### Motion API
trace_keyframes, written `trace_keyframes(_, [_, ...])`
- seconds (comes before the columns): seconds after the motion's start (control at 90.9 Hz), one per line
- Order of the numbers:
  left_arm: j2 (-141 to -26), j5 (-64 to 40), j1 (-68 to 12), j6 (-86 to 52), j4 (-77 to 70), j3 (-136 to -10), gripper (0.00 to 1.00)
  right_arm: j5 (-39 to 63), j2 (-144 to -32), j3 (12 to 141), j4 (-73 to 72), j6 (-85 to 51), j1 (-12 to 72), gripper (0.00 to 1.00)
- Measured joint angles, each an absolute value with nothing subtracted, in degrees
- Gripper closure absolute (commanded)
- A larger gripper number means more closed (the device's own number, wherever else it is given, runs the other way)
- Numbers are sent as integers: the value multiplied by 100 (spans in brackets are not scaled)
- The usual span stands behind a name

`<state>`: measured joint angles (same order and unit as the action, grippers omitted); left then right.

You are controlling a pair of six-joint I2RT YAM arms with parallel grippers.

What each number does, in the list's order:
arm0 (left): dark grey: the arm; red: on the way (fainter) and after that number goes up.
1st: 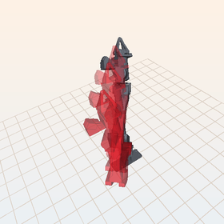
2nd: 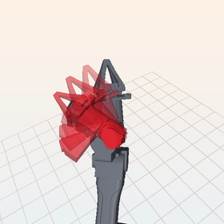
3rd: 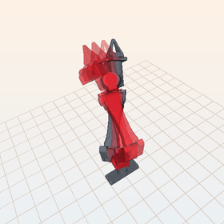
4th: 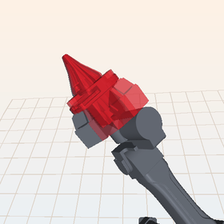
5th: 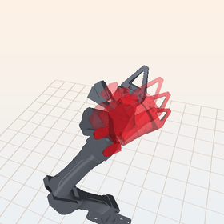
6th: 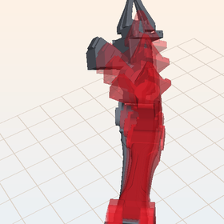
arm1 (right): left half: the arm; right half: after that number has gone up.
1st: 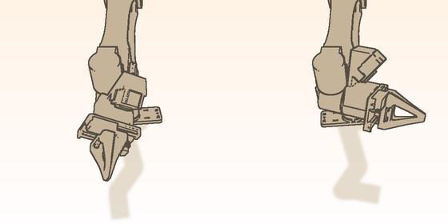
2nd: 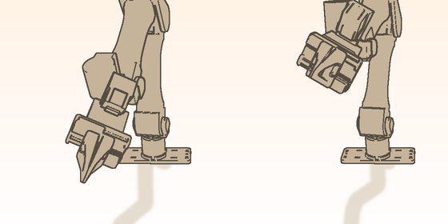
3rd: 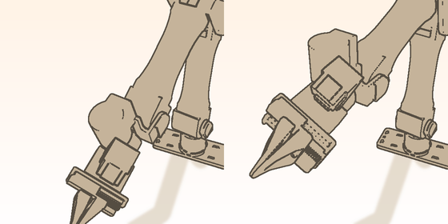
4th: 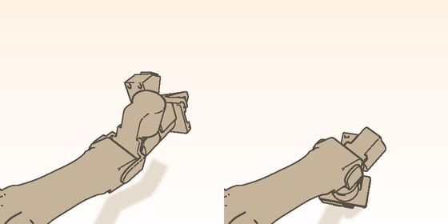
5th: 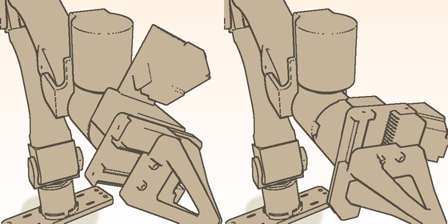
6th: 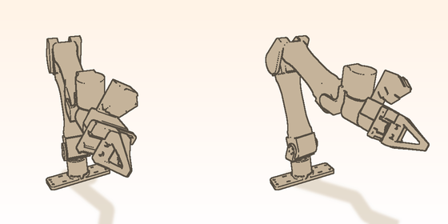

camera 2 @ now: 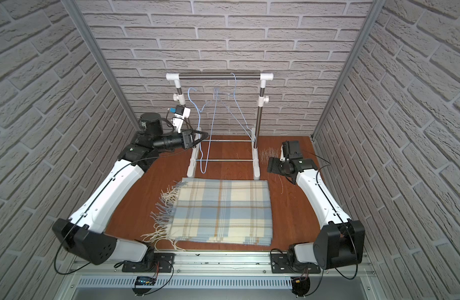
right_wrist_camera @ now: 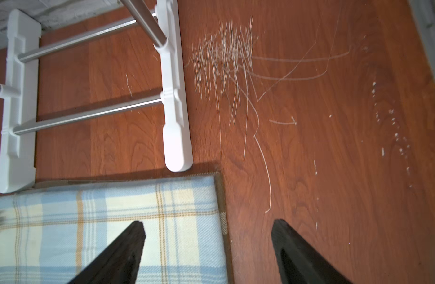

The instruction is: Hang the scarf on the hanger

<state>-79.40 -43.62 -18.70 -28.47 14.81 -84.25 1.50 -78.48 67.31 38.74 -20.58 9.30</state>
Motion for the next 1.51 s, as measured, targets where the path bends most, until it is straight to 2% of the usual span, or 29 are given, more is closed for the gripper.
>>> trace_keyframes(0.286, [-7229, -3592, -2788, -3402, 556, -6189, 100, 489, -7813, 5590, 4080, -2386, 1002, 15])
trace_keyframes(0.561, [-6794, -2840, -3242, -4071, -388, -4748, 100, 670, -7721, 4604, 3817, -2738, 1275, 27])
trace_keyframes(0.66, [-6482, -2663, -3454, -4274, -626, -4298, 100, 661, -7787, 4416, 3669, -2838, 1535, 38])
trace_keyframes(0.737, [-6200, -2519, -3649, -4401, -784, -3977, 100, 657, -7865, 4359, 3535, -2910, 1671, 43])
trace_keyframes(0.836, [-5734, -2233, -4027, -4501, -882, -3568, 100, 576, -7874, 4307, 3452, -2982, 1806, 64])
trace_keyframes(0.869, [-5577, -2150, -4152, -4536, -943, -3417, 100, 528, -7874, 4307, 3448, -3006, 1841, 68])
trace_keyframes(1.012, [-5083, -1796, -4584, -4707, -1232, -2683, 100, 399, -7811, 4307, 3468, -3017, 1933, 69])
trace_keyframes(1.133, [-5098, -1527, -4781, -4751, -1341, -2244, 100, 340, -7669, 4244, 3472, -3000, 1962, 64])
trace_keyframes(1.177, [-5140, -1428, -4810, -4751, -1341, -2171, 100, 333, -7631, 4211, 3487, -2989, 1964, 68])
trace_keyframes(1.221, [-5196, -1334, -4825, -4751, -1393, -2134, 100, 336, -7623, 4198, 3527, -2976, 1966, 81])
trace_keyframes(1.287, [-5288, -1214, -4838, -4746, -1516, -2121, 100, 340, -7612, 4176, 3535, -2971, 1984, 95])
trace_keyframes(1.507, [-5924, -996, -4912, -4748, -2108, -2034, 100, 366, -7459, 4136, 3564, -2934, 2032, 97])
